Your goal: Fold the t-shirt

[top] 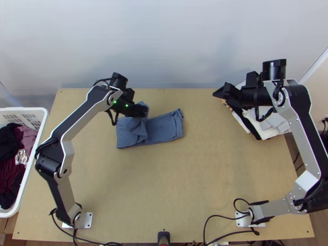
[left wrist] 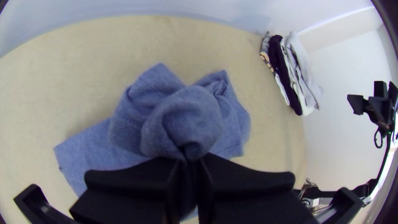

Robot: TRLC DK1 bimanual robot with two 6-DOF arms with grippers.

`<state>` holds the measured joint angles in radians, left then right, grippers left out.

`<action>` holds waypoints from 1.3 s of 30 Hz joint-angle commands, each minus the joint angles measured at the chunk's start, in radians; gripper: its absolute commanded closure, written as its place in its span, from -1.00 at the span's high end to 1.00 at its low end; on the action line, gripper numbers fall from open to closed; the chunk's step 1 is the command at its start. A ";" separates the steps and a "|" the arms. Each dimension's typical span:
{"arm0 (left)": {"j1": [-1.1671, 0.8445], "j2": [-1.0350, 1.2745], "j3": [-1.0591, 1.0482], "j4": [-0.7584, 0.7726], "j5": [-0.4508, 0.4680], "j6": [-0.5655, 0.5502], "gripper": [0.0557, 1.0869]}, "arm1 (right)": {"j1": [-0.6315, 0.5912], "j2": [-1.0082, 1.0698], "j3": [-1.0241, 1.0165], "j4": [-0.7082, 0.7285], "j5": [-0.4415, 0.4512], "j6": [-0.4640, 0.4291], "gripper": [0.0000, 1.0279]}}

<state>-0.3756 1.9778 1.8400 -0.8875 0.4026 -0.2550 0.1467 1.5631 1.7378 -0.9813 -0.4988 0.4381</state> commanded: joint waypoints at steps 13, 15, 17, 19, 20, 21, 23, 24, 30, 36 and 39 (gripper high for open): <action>-0.109 0.145 0.185 -0.013 -0.013 -0.067 -0.92 | 0.019 -0.029 -0.078 0.020 -0.011 -0.018 0.91; -0.125 0.176 0.212 -0.019 -0.016 -0.078 -0.90 | 0.019 -0.029 -0.083 0.020 -0.011 -0.018 0.91; -0.140 0.219 0.268 -0.062 -0.016 -0.079 -0.08 | 0.019 -0.031 -0.089 0.020 -0.011 -0.021 0.91; -0.160 0.266 0.343 -0.105 -0.016 -0.084 0.94 | 0.019 -0.032 -0.106 0.021 -0.011 -0.025 0.91; -0.167 0.285 0.386 -0.113 -0.016 -0.105 0.92 | 0.021 -0.034 -0.126 0.029 -0.011 -0.025 0.91; -0.178 0.289 0.412 -0.097 -0.015 -0.130 0.92 | 0.025 -0.034 -0.150 0.044 -0.009 -0.027 0.91; -0.203 0.277 0.423 0.004 -0.016 -0.171 0.92 | 0.039 -0.034 -0.218 0.082 -0.007 -0.027 0.91; -0.215 0.268 0.424 0.044 -0.016 -0.187 0.92 | 0.048 -0.034 -0.253 0.104 -0.003 -0.027 0.91; -0.204 0.220 0.427 0.142 -0.008 -0.254 0.92 | 0.113 -0.002 -0.376 0.199 0.042 -0.025 0.91; -0.083 0.170 0.420 0.022 -0.007 -0.182 0.92 | 0.217 0.078 -0.389 0.257 0.101 -0.030 0.91; -0.029 0.122 0.406 -0.013 -0.045 -0.148 0.92 | 0.278 0.147 -0.357 0.270 0.194 -0.030 0.91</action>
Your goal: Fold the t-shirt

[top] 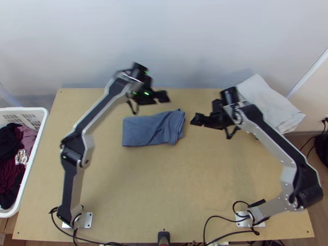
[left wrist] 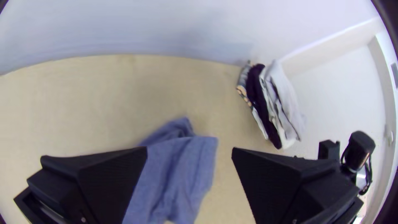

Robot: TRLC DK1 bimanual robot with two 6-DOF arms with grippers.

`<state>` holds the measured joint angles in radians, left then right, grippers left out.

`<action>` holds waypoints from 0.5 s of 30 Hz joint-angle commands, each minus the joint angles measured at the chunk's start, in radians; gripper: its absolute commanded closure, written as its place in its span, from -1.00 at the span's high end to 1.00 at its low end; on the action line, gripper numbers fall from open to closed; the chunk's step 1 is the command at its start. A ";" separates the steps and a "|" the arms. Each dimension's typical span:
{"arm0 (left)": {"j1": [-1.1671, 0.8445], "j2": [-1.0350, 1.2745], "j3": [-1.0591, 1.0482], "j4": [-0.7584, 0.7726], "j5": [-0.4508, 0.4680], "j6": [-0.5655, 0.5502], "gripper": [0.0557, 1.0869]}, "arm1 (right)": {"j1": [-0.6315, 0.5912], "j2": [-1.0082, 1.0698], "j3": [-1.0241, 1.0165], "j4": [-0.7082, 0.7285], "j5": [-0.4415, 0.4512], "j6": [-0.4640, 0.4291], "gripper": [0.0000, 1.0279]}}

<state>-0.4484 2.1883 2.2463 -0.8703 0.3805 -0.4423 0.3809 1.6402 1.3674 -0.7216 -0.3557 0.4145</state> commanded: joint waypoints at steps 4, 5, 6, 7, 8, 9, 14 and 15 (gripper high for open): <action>0.111 -0.177 -0.025 -0.049 -0.078 0.065 0.92 | 0.108 0.173 0.101 0.011 0.156 0.000 0.91; 0.128 -0.197 -0.030 -0.056 -0.080 0.074 0.92 | 0.118 0.201 0.125 0.011 0.176 0.006 0.91; 0.145 -0.217 -0.031 -0.072 -0.081 0.085 0.92 | 0.127 0.227 0.148 0.011 0.195 0.007 0.91; 0.157 -0.234 -0.031 -0.087 -0.094 0.091 0.92 | 0.133 0.251 0.171 0.011 0.212 0.010 0.91; 0.171 -0.252 -0.034 -0.101 -0.098 0.096 0.92 | 0.139 0.273 0.196 0.011 0.221 0.014 0.91; 0.186 -0.272 -0.045 -0.107 -0.100 0.100 0.92 | 0.145 0.288 0.216 0.011 0.228 0.014 0.91; 0.260 -0.358 -0.129 -0.118 -0.101 0.122 0.92 | 0.165 0.382 0.337 0.011 0.285 0.029 0.91; 0.274 -0.372 -0.145 -0.118 -0.101 0.125 0.92 | 0.168 0.399 0.358 0.011 0.288 0.030 0.91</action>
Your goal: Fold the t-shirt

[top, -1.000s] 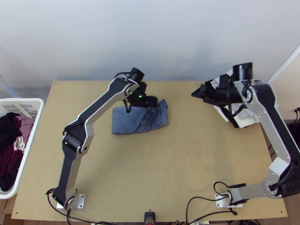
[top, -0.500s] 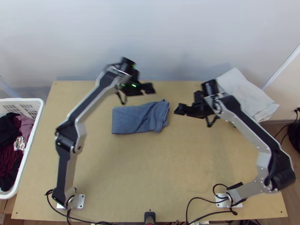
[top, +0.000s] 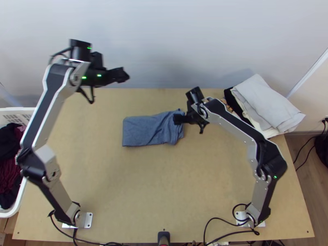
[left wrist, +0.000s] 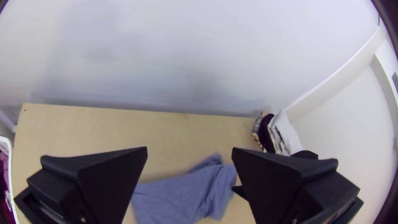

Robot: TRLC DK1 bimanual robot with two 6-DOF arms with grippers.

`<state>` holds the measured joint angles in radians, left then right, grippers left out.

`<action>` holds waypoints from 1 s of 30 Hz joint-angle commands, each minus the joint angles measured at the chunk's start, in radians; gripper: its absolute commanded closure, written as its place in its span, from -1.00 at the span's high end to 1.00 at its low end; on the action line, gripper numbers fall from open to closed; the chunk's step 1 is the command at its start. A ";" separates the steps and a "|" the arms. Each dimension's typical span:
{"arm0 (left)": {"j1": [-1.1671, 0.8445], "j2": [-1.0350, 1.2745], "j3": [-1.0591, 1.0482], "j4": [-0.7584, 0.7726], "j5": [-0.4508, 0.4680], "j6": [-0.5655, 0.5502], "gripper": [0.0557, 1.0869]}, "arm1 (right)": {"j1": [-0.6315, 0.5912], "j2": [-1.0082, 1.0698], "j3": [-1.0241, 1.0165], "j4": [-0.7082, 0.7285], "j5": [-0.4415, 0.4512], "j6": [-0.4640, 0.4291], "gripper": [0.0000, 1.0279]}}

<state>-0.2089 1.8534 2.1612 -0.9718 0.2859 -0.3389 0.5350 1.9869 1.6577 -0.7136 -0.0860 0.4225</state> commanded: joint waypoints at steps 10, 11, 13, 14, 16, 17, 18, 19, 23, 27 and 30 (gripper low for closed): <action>0.115 -0.131 -0.158 -0.021 -0.008 0.032 0.92 | 0.019 0.178 0.162 -0.001 0.017 0.052 0.91; 0.118 -0.138 -0.166 -0.022 -0.008 0.034 0.92 | 0.013 0.179 0.162 -0.001 0.017 0.056 0.91; 0.129 -0.151 -0.178 -0.025 -0.008 0.037 0.92 | -0.003 0.185 0.163 -0.006 0.017 0.065 0.91; 0.137 -0.157 -0.184 -0.025 -0.008 0.038 0.92 | -0.010 0.187 0.162 -0.010 0.017 0.075 0.91; 0.143 -0.163 -0.187 -0.034 -0.008 0.041 0.92 | -0.027 0.187 0.159 -0.020 0.017 0.079 0.91; 0.147 -0.164 -0.187 -0.039 -0.008 0.041 0.92 | -0.035 0.188 0.159 -0.030 0.015 0.081 0.91; 0.151 -0.168 -0.187 -0.041 -0.008 0.043 0.92 | -0.041 0.190 0.155 -0.037 0.014 0.081 0.91; 0.152 -0.169 -0.187 -0.041 -0.008 0.041 0.92 | -0.047 0.191 0.152 -0.040 0.002 0.081 0.91; 0.152 -0.171 -0.182 -0.044 -0.013 0.041 0.92 | -0.069 0.208 0.148 -0.053 -0.109 0.087 0.91; 0.144 -0.169 -0.162 -0.057 -0.028 0.041 0.92 | -0.093 0.240 0.152 -0.063 -0.256 0.088 0.91; 0.143 -0.169 -0.146 -0.076 -0.034 0.041 0.92 | -0.115 0.270 0.151 -0.063 -0.357 0.087 0.91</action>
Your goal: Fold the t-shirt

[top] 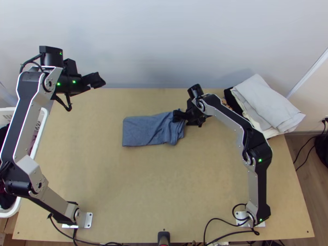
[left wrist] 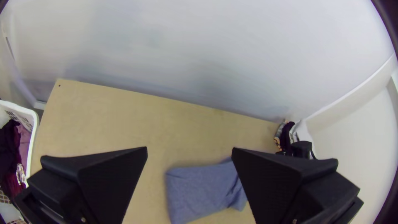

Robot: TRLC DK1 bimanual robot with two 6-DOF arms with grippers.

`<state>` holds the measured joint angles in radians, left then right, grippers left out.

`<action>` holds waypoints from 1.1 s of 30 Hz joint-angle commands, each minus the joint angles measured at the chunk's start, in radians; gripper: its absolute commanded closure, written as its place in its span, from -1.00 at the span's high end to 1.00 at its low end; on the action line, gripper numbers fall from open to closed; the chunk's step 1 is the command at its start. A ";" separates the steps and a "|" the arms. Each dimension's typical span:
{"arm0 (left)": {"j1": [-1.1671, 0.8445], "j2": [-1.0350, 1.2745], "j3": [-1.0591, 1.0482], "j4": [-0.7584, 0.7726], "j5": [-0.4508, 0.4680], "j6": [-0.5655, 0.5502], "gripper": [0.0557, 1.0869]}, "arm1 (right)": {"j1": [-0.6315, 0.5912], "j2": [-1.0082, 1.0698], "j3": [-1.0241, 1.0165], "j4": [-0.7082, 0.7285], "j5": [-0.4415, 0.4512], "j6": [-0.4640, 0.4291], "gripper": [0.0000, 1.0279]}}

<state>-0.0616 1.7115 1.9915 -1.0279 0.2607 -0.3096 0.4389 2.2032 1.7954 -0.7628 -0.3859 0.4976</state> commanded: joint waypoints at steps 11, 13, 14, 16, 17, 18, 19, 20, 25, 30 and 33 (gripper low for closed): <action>0.008 -0.044 0.059 -0.080 -0.037 0.020 0.92 | -0.045 0.168 0.047 -0.003 -0.335 -0.002 0.91; 0.013 -0.050 0.059 -0.087 -0.037 0.020 0.92 | -0.025 0.190 0.067 -0.001 -0.344 -0.008 0.91; 0.016 -0.053 0.059 -0.089 -0.037 0.020 0.92 | -0.011 0.201 0.078 0.000 -0.344 -0.008 0.91; 0.017 -0.058 0.061 -0.093 -0.038 0.018 0.92 | 0.021 0.220 0.101 0.000 -0.344 -0.010 0.91; 0.019 -0.059 0.064 -0.097 -0.038 0.018 0.92 | 0.037 0.228 0.113 0.000 -0.344 -0.011 0.91; 0.020 -0.061 0.067 -0.100 -0.040 0.018 0.92 | 0.049 0.237 0.128 -0.001 -0.344 -0.008 0.91; 0.022 -0.064 0.069 -0.103 -0.040 0.018 0.92 | 0.058 0.242 0.142 -0.001 -0.344 -0.004 0.91; 0.023 -0.067 0.072 -0.104 -0.041 0.018 0.92 | 0.066 0.251 0.157 -0.001 -0.344 0.001 0.89; 0.034 -0.085 0.069 -0.123 -0.041 0.017 0.92 | 0.089 0.236 0.165 -0.012 -0.350 -0.005 -0.25; 0.045 -0.104 0.056 -0.124 -0.041 0.017 0.92 | 0.086 0.141 0.117 -0.012 -0.352 -0.041 -0.94; 0.046 -0.113 0.056 -0.124 -0.041 0.017 0.92 | 0.066 0.032 0.098 -0.012 -0.361 -0.039 -0.94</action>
<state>-0.0212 1.6360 2.0323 -1.1378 0.2234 -0.2977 0.5152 2.3573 1.9228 -0.7559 -0.7338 0.4671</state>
